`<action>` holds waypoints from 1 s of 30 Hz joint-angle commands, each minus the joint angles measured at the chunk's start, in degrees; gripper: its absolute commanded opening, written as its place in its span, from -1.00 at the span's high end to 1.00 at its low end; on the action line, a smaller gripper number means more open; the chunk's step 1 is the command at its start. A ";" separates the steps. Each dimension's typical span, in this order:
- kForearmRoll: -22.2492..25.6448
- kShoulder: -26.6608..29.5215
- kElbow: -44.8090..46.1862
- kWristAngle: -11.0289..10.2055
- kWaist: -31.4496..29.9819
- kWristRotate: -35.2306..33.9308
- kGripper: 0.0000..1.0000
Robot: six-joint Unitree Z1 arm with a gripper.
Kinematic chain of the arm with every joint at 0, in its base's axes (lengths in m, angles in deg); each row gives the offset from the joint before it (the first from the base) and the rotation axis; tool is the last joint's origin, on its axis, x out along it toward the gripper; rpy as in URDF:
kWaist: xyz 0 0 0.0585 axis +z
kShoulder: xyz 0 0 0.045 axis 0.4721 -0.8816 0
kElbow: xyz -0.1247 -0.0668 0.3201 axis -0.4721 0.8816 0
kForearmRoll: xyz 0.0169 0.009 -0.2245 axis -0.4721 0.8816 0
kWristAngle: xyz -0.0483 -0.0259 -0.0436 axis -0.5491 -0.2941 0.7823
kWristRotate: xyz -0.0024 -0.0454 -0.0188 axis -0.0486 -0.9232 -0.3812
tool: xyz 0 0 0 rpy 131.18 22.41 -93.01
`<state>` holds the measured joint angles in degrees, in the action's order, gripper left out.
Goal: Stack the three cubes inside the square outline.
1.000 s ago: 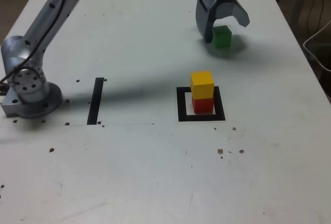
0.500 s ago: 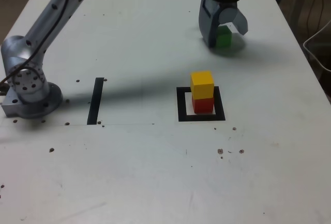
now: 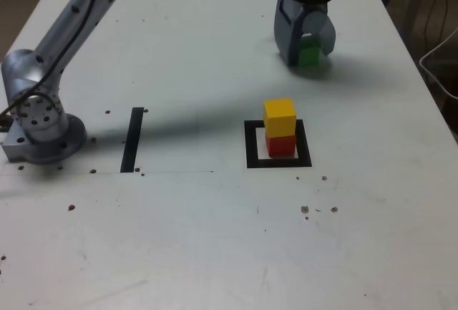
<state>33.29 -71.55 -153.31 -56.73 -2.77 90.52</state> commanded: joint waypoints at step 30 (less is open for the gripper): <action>5.88 12.67 3.29 -0.25 -5.65 -1.23 0.70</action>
<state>38.27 -60.58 -150.40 -56.74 -7.16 89.60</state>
